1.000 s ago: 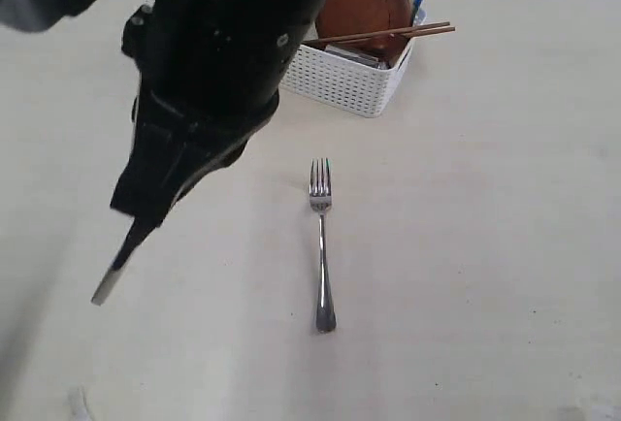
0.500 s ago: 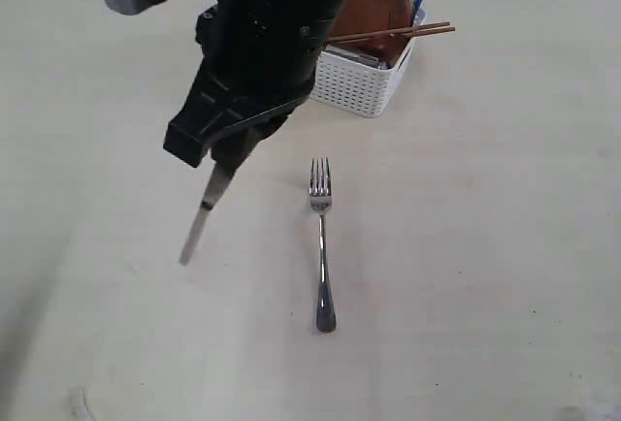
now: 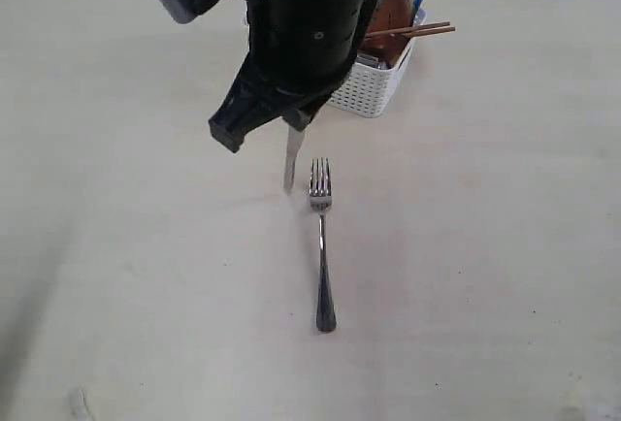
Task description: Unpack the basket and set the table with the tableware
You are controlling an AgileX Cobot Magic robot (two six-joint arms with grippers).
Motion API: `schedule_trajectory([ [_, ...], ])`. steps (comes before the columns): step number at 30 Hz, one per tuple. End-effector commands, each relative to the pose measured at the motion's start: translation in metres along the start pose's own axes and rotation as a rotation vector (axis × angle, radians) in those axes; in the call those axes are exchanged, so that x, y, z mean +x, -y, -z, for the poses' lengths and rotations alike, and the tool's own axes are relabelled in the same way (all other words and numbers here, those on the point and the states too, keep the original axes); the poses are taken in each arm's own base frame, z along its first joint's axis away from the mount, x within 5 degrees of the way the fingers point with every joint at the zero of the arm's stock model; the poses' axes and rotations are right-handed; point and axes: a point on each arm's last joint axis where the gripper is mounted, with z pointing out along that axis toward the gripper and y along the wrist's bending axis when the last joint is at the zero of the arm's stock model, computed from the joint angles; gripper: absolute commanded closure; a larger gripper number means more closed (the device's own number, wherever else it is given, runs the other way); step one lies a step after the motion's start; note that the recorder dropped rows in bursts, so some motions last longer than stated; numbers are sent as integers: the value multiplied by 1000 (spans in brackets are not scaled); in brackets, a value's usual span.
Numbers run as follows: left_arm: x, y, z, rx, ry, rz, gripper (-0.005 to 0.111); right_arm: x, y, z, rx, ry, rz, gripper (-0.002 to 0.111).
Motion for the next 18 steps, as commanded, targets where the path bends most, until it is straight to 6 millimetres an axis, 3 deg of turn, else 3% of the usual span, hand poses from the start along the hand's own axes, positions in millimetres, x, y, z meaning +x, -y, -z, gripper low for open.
schedule_trajectory([
  [1, 0, 0, 0, 5, 1, -4, 107, -2, -15, 8, 154, 22, 175, 109],
  [3, 0, 0, 0, 5, 1, -4, 107, -3, -36, 10, 126, 32, 242, 109],
  [8, 0, 0, 0, 5, 1, -4, 107, -3, -59, 15, 173, 56, 297, 109],
  [13, 0, 0, 0, 5, 1, -4, 107, -10, -91, 40, 567, 206, 503, 109],
  [15, 0, 0, 0, 5, 1, -4, 107, -6, -106, 40, 521, 201, 561, 109],
  [18, 0, 0, 0, 5, 1, -4, 107, 7, -121, 26, 151, 97, 543, 109],
])
